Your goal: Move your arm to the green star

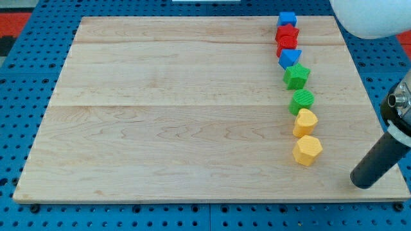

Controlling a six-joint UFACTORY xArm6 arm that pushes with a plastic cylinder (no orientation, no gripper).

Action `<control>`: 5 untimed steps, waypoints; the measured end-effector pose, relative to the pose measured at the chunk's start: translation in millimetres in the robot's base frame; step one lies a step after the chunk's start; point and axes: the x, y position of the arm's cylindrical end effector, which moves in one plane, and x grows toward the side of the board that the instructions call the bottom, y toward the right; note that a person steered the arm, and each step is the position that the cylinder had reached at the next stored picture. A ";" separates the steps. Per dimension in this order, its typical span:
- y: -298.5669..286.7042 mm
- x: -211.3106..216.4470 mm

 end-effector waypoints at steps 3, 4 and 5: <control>70.2 -21.4; 92.6 -74.5; 88.5 -90.5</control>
